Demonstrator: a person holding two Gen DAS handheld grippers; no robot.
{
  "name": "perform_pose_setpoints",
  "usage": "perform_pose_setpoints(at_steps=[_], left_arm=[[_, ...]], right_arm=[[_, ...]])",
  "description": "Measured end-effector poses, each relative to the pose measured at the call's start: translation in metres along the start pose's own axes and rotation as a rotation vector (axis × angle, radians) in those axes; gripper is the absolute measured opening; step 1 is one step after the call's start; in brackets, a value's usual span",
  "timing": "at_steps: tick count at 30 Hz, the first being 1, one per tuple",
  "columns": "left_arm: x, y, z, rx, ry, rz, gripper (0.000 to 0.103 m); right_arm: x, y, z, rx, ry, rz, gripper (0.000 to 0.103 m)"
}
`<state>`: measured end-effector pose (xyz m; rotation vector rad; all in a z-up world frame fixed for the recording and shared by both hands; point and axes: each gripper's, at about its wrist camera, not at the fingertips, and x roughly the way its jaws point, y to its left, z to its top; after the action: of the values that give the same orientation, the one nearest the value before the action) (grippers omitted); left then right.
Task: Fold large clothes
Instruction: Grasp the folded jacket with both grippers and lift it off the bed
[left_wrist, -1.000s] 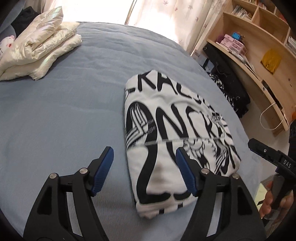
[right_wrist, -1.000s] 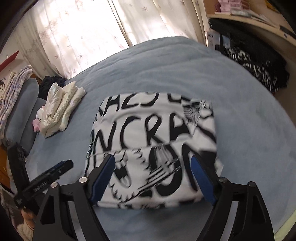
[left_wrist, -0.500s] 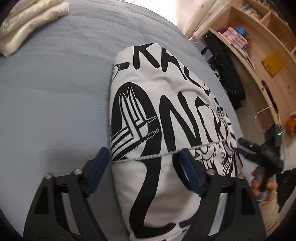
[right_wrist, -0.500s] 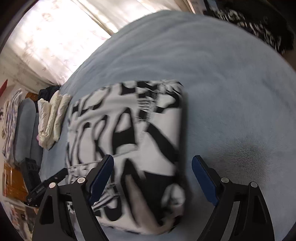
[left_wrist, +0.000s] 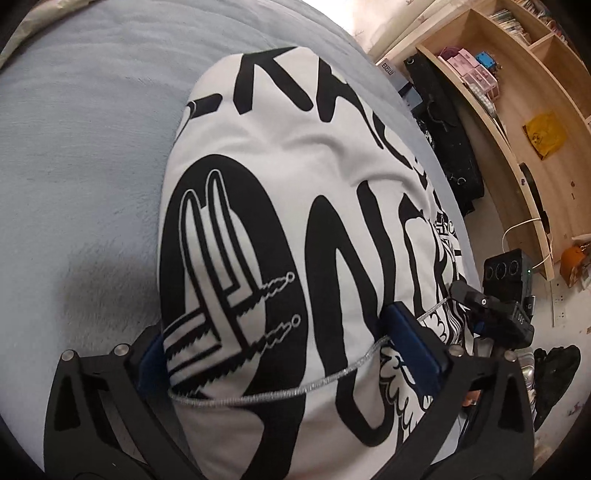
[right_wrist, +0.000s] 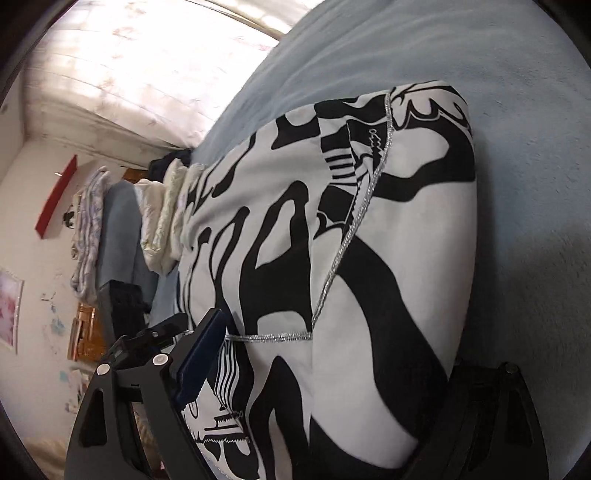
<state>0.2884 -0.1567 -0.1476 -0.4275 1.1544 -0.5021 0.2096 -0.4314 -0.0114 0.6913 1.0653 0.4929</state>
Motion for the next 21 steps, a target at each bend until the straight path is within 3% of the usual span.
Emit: perform_pose_setpoints(at_steps=[6, 8, 11, 15, 21], left_arm=[[0.011, -0.005, 0.002, 0.014, -0.013, 0.006, 0.102], [0.011, -0.009, 0.002, 0.013, -0.021, 0.018, 0.101], [-0.003, -0.02, -0.003, 0.031, -0.065, 0.083, 0.085], [-0.025, -0.05, -0.009, 0.16, -0.13, 0.149, 0.056], [-0.077, -0.085, -0.035, 0.324, -0.23, 0.251, 0.049]], right_arm=[[-0.018, -0.017, -0.015, -0.036, -0.071, 0.016, 0.077], [-0.021, -0.019, -0.018, -0.038, -0.071, 0.013, 0.066], [-0.025, -0.007, -0.029, -0.059, -0.075, 0.018, 0.047], [-0.041, 0.041, -0.045, -0.16, -0.111, -0.039, 0.039], [-0.054, 0.111, -0.081, -0.272, -0.129, -0.051, 0.039]])
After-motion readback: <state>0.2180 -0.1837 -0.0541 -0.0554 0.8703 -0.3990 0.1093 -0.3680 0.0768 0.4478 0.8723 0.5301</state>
